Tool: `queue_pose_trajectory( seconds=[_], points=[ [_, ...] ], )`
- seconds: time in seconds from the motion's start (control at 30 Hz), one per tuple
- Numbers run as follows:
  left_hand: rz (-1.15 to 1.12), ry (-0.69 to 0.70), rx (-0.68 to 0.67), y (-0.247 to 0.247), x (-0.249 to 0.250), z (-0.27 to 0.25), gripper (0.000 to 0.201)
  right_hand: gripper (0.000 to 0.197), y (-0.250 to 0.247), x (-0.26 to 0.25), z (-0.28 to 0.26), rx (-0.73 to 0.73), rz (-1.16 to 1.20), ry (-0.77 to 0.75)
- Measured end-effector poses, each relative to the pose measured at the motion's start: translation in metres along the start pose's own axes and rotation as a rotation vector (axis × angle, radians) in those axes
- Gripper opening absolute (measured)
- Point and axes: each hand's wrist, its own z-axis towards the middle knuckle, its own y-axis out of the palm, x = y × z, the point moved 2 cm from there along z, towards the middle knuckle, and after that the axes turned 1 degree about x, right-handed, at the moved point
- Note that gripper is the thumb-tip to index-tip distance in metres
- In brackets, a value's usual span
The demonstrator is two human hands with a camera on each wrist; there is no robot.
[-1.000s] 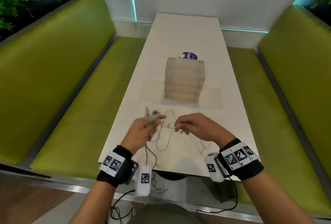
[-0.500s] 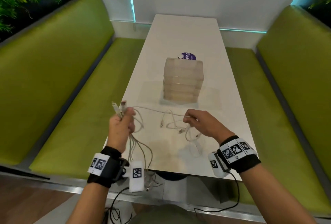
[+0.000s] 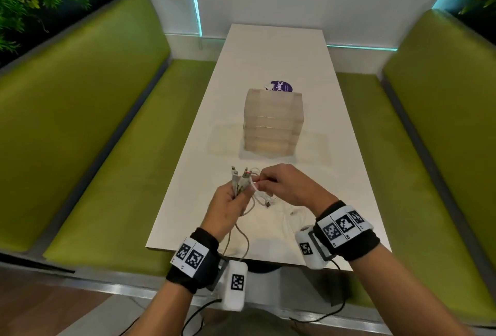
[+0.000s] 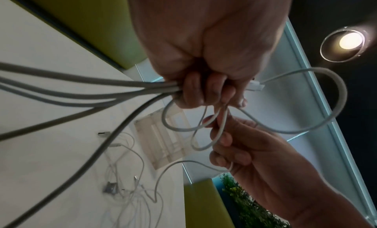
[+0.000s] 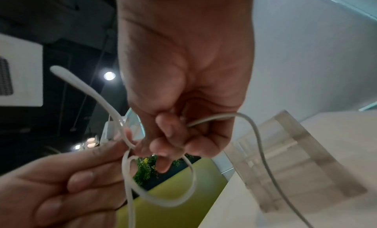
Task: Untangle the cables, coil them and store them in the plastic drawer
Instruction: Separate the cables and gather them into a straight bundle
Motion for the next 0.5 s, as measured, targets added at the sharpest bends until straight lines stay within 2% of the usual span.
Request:
queue_pose_trajectory(
  seconds=[0.1, 0.17, 0.2, 0.27, 0.33, 0.4, 0.5],
  points=[
    [0.010, -0.018, 0.011, -0.001, 0.000, 0.000, 0.022, 0.019, -0.002, 0.003, -0.002, 0.140, 0.104, 0.038],
    [0.065, -0.067, -0.005, -0.002, -0.002, 0.000, 0.035, 0.021, -0.004, 0.002, -0.005, 0.209, 0.145, 0.006],
    [0.093, -0.095, -0.017, -0.001, -0.002, -0.001, 0.042, 0.023, -0.005, 0.000, -0.006, 0.209, 0.147, -0.018],
    [0.088, -0.114, -0.017, 0.001, 0.000, -0.001, 0.033, 0.021, -0.007, -0.004, -0.006, 0.140, 0.114, -0.046],
    [0.018, -0.097, 0.070, -0.005, 0.006, -0.001, 0.020, 0.016, -0.009, 0.000, -0.004, 0.050, 0.010, -0.035],
    [-0.069, -0.054, 0.194, -0.023, 0.008, 0.000, 0.023, 0.008, -0.017, 0.015, -0.001, 0.028, -0.122, -0.011],
    [-0.141, 0.046, 0.327, -0.055, 0.007, 0.004, 0.024, 0.012, -0.028, 0.051, 0.006, 0.059, -0.265, 0.049]
  ],
)
